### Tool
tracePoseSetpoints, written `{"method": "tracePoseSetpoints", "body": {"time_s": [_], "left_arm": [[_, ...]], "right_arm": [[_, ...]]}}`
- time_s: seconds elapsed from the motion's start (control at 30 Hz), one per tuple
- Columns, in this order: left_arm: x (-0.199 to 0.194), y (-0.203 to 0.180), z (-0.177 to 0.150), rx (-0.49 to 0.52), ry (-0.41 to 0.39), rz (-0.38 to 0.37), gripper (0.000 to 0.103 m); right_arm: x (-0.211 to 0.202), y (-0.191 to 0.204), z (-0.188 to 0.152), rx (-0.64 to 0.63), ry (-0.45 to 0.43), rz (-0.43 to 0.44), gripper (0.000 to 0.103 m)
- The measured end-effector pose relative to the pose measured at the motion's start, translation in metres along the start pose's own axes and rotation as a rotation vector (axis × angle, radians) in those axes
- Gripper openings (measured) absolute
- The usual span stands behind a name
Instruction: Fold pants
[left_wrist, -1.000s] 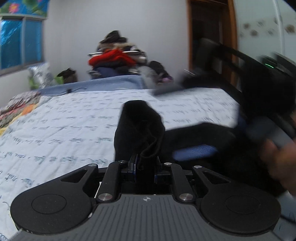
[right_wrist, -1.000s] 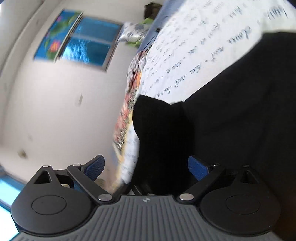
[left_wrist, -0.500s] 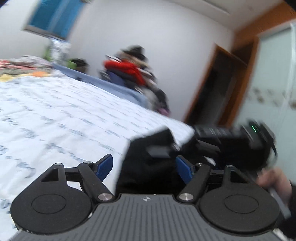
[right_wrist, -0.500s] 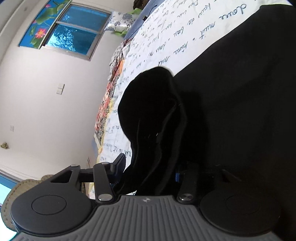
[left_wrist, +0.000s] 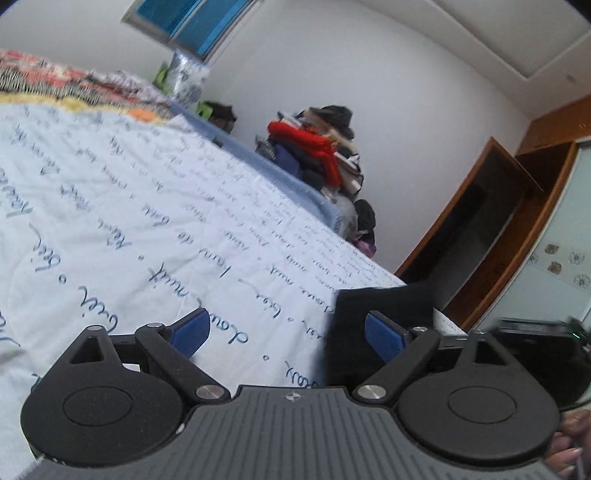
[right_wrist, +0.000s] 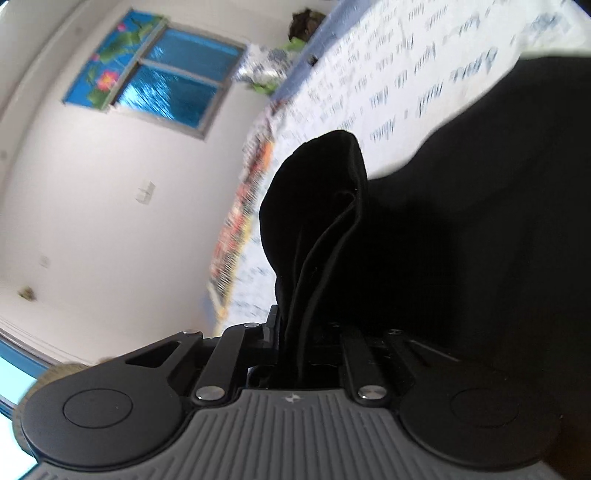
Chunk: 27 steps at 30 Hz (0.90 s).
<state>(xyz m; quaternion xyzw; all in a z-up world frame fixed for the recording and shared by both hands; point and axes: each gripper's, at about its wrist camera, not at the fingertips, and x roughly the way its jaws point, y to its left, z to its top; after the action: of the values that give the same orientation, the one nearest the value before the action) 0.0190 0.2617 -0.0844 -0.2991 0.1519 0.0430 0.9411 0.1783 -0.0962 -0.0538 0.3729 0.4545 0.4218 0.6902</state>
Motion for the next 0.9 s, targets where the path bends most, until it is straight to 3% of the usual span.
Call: {"method": "tracePoseSetpoints", "body": {"time_s": [0.2,0.37,0.47,0.53,0.67,0.9], "left_arm": [[0.005,0.000,-0.001,0.014,0.028,-0.003,0.092],[0.007,-0.003,-0.002,0.029,0.048,-0.001,0.092],[0.011,-0.007,-0.004,0.041,0.069,0.007,0.092],[0.012,-0.012,-0.005,0.060,0.085,0.011,0.092],[0.010,-0.047,-0.005,0.168,0.095,-0.008,0.091],[0.008,-0.154,-0.028,0.285,0.149,-0.276,0.092]], "right_arm": [[-0.127,-0.020,0.009,-0.011,-0.111,0.029,0.011],[-0.248,-0.073,0.003,0.053,-0.239,-0.132,0.011],[-0.298,-0.107,-0.009,0.120,-0.283,-0.229,0.011],[-0.314,-0.124,-0.015,0.147,-0.293,-0.267,0.011],[-0.312,-0.126,-0.021,0.129,-0.291,-0.258,0.011],[-0.315,-0.109,-0.045,0.081,-0.321,-0.203,0.011]]}}
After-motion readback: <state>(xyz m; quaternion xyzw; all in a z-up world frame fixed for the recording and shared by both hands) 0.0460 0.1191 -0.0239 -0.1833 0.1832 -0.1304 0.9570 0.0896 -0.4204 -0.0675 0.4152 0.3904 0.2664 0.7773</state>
